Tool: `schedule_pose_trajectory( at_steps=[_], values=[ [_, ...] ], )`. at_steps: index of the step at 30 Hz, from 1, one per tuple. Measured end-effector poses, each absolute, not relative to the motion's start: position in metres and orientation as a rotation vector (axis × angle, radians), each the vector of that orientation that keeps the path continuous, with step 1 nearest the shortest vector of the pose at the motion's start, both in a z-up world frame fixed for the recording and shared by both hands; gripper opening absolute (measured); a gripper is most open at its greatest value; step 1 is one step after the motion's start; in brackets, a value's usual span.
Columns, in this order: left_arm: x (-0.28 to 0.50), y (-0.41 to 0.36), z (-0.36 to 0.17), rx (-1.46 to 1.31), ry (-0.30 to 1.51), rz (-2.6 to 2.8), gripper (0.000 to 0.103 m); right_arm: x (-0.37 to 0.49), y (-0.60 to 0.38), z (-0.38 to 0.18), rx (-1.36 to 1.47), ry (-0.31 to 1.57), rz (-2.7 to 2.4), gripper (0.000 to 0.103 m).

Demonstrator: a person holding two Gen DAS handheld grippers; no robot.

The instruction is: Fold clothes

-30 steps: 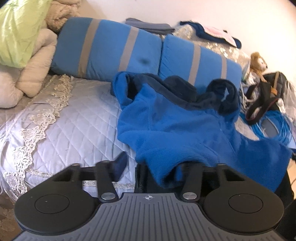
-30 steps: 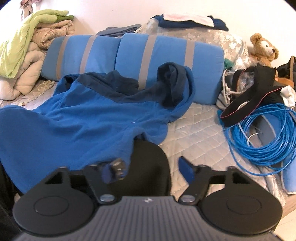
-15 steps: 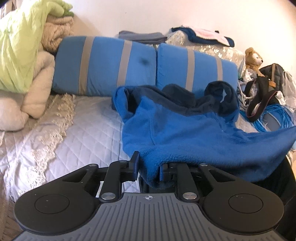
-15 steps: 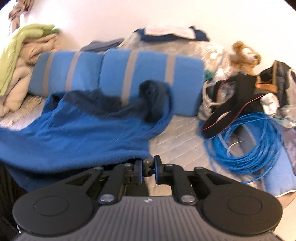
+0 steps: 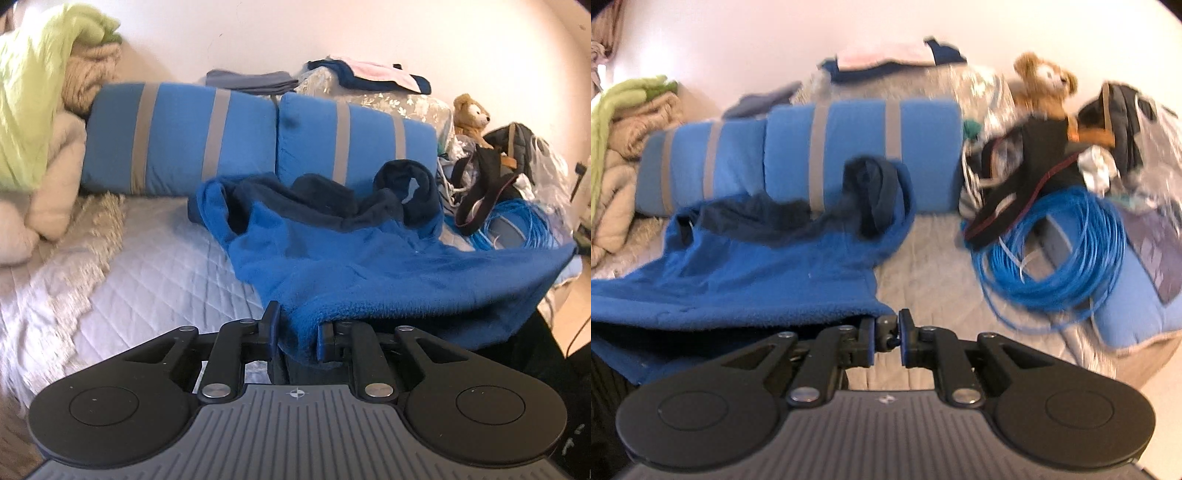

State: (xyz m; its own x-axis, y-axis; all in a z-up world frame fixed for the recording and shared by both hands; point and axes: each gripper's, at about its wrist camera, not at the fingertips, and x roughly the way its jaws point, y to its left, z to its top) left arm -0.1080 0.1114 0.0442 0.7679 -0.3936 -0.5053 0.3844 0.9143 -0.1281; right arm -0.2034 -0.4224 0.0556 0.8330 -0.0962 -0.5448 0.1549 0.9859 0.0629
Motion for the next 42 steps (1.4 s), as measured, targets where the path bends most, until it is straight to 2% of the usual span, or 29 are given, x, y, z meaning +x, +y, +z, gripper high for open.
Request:
schedule_pose_trajectory(
  at_steps=[7, 12, 14, 15, 16, 17, 18, 19, 20, 21, 22, 23, 24, 26, 32, 37, 38, 40, 41, 42],
  values=[
    [-0.111, 0.112, 0.075, 0.015, 0.460, -0.408, 0.019, -0.207, -0.423, 0.063, 0.131, 0.528, -0.152, 0.012],
    [-0.108, 0.108, 0.056, 0.061, 0.550, -0.413, 0.019, -0.206, -0.421, 0.057, 0.080, 0.572, -0.136, 0.013],
    [-0.102, 0.111, 0.039, 0.040, 0.610, -0.404, 0.020, -0.204, -0.421, 0.044, 0.067, 0.635, -0.114, 0.017],
    [-0.098, 0.114, 0.031, 0.023, 0.639, -0.397, 0.021, -0.203, -0.420, 0.036, 0.061, 0.677, -0.106, 0.021],
    [-0.095, 0.115, 0.023, 0.009, 0.670, -0.388, 0.022, -0.201, -0.419, 0.030, 0.051, 0.713, -0.104, 0.036],
    [-0.091, 0.117, 0.017, -0.001, 0.694, -0.379, 0.026, -0.199, -0.417, 0.025, 0.037, 0.738, -0.108, 0.044],
    [-0.088, 0.118, 0.012, -0.003, 0.717, -0.365, 0.034, -0.198, -0.415, 0.020, 0.023, 0.764, -0.113, 0.049],
    [-0.084, 0.119, 0.009, 0.001, 0.742, -0.346, 0.041, -0.196, -0.414, 0.016, 0.005, 0.788, -0.116, 0.059],
    [-0.080, 0.121, 0.008, 0.006, 0.758, -0.327, 0.053, -0.195, -0.412, 0.014, -0.020, 0.804, -0.119, 0.073],
    [-0.078, 0.125, 0.009, 0.009, 0.763, -0.317, 0.065, -0.195, -0.412, 0.014, -0.041, 0.804, -0.125, 0.079],
    [-0.077, 0.129, 0.011, 0.011, 0.762, -0.316, 0.070, -0.196, -0.412, 0.016, -0.052, 0.794, -0.127, 0.086],
    [-0.076, 0.133, 0.014, 0.015, 0.761, -0.321, 0.077, -0.197, -0.413, 0.019, -0.056, 0.783, -0.121, 0.089],
    [-0.075, 0.137, 0.018, 0.023, 0.760, -0.340, 0.078, -0.198, -0.416, 0.023, -0.049, 0.771, -0.105, 0.091],
    [-0.076, 0.142, 0.030, 0.067, 0.766, -0.391, 0.079, -0.201, -0.421, 0.032, -0.032, 0.737, -0.065, 0.100],
    [-0.080, 0.144, 0.064, 0.190, 0.746, -0.468, 0.084, -0.200, -0.436, 0.080, -0.045, 0.617, 0.040, 0.103],
    [-0.082, 0.142, 0.102, 0.155, 0.551, -0.426, 0.085, -0.183, -0.460, 0.111, 0.015, 0.543, -0.027, 0.103],
    [-0.086, 0.142, 0.110, 0.146, 0.485, -0.416, 0.086, -0.179, -0.466, 0.117, 0.045, 0.522, -0.041, 0.103],
    [-0.091, 0.142, 0.126, 0.113, 0.389, -0.419, 0.094, -0.174, -0.478, 0.131, 0.100, 0.479, -0.070, 0.103],
    [-0.093, 0.141, 0.134, 0.088, 0.358, -0.429, 0.101, -0.172, -0.482, 0.137, 0.119, 0.463, -0.082, 0.103],
    [-0.094, 0.141, 0.142, 0.064, 0.331, -0.439, 0.103, -0.170, -0.487, 0.143, 0.137, 0.447, -0.094, 0.103]
  ],
)
